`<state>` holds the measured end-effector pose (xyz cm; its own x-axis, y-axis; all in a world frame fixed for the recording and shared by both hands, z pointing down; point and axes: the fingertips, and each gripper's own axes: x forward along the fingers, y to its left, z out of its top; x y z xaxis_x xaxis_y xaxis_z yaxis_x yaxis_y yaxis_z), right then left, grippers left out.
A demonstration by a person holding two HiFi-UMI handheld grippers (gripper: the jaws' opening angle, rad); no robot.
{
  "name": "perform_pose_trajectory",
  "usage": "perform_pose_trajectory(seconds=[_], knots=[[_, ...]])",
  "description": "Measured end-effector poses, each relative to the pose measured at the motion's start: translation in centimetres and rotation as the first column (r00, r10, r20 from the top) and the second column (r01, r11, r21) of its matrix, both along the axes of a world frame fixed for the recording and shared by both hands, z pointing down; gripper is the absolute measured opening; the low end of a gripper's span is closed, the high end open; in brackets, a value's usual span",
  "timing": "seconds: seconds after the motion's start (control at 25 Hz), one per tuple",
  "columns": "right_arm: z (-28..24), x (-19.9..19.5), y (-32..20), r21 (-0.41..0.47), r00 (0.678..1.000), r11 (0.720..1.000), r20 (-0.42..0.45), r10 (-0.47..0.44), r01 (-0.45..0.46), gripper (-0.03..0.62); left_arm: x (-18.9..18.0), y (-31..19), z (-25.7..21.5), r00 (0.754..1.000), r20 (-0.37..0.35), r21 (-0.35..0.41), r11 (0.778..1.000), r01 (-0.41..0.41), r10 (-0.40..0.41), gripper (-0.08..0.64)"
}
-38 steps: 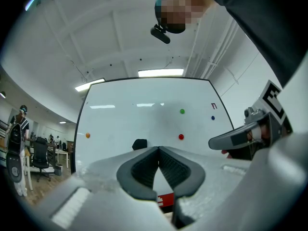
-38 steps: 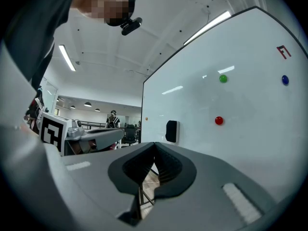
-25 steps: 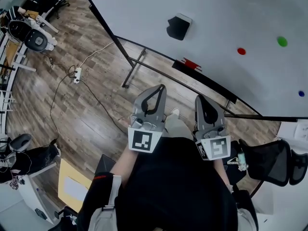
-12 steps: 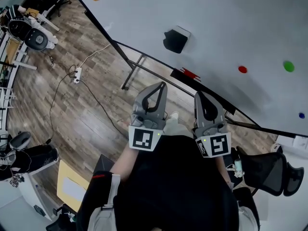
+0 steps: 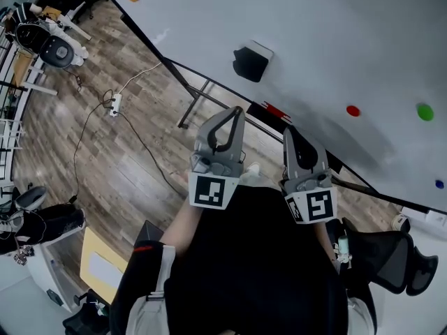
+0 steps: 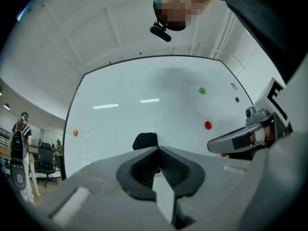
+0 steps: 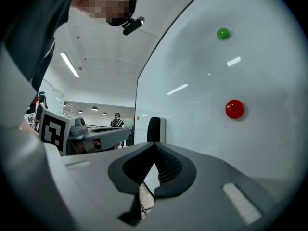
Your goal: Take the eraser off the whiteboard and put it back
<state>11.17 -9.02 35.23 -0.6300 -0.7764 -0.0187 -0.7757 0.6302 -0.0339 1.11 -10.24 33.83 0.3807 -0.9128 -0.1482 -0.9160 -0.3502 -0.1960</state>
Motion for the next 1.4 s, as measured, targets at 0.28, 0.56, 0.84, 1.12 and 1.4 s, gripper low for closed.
perform_pose_trajectory(seconds=[0.28,0.56,0.84,1.12,1.4], knots=[[-0.5,0.7,-0.8,-0.008,1.000,1.000,0.000,0.013,-0.013,0.002,0.0,-1.9,-0.4,1.000,-0.009,-0.024,0.999,0.022,-0.022,0.041],[0.1,0.7,-2.0,-0.002,0.999,0.999,-0.003,0.043,-0.043,0.002,0.1,-3.9,-0.3,1.000,-0.009,-0.042,0.999,0.005,-0.006,0.142],[0.1,0.7,-2.8,-0.009,0.998,0.998,-0.013,0.064,-0.064,0.002,0.2,-6.4,0.6,1.000,-0.021,-0.100,0.995,0.020,-0.023,0.275],[0.5,0.5,-3.6,-0.018,0.997,0.997,-0.018,0.078,-0.078,0.002,-0.1,-8.3,0.7,0.999,-0.035,-0.131,0.991,0.033,-0.038,0.276],[0.4,0.7,-4.0,-0.021,0.995,0.995,-0.020,0.102,-0.102,0.002,0.2,-9.6,0.8,1.000,-0.020,-0.145,0.989,0.020,-0.023,0.276]])
